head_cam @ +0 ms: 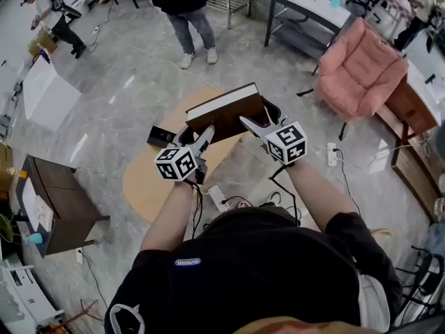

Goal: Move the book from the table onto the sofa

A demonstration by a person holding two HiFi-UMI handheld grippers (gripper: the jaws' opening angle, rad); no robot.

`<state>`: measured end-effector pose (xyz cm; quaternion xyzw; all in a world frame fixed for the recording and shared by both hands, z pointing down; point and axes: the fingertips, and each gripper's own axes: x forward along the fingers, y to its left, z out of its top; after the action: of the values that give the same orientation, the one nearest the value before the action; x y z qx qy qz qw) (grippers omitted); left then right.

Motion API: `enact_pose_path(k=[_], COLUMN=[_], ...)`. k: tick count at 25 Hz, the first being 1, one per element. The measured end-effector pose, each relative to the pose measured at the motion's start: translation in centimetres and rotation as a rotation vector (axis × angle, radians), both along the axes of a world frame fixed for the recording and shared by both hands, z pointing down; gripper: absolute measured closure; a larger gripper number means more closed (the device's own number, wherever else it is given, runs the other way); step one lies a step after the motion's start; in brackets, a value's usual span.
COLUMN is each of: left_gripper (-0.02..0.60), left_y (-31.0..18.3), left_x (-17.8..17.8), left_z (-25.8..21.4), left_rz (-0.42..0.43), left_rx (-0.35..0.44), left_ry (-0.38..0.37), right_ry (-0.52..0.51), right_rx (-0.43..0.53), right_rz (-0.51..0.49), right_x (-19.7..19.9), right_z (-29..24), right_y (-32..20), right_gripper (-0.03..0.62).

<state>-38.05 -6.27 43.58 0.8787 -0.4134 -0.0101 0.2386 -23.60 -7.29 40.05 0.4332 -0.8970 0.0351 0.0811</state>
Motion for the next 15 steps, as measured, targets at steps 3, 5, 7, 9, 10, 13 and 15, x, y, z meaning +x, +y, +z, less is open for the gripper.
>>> enact_pose_path(k=[3,5,7,9,10,13,15], left_gripper=[0.294,0.294,0.294,0.294,0.294,0.294,0.294], left_y=[-1.4,-2.5,-3.7,-4.6,-5.0,-5.6,-5.8], left_x=[5.0,8.4,12.1,16.2,18.4,25.5,30.1], left_z=[-0.4,-0.5,-0.6,-0.7,-0.7,-0.8,-1.0], left_rz=[0.056,0.09,0.126,0.167,0.19,0.266,0.314], left_rx=[-0.001,0.001,0.003,0.006,0.009,0.013,0.016], left_ry=[0.0,0.002,0.003,0.002,0.003,0.01,0.012], right_ry=[-0.012,-0.019,-0.019,-0.017,-0.016,-0.02,-0.02], right_rx=[0.01,0.016,0.022,0.024,0.024,0.032,0.038], right_rz=[0.056,0.091,0.126,0.168,0.194,0.274,0.321], right_x=[5.0,8.5,12.2,16.3,18.4,25.3,29.7], right_z=[-0.6,-0.7,-0.6,-0.4,-0.4,-0.5,-0.8], right_y=[-0.8,-1.3,-1.8,-2.1,-2.1,-1.6,-1.1], right_gripper=[0.227,0.229,0.227,0.227,0.227,0.226,0.226])
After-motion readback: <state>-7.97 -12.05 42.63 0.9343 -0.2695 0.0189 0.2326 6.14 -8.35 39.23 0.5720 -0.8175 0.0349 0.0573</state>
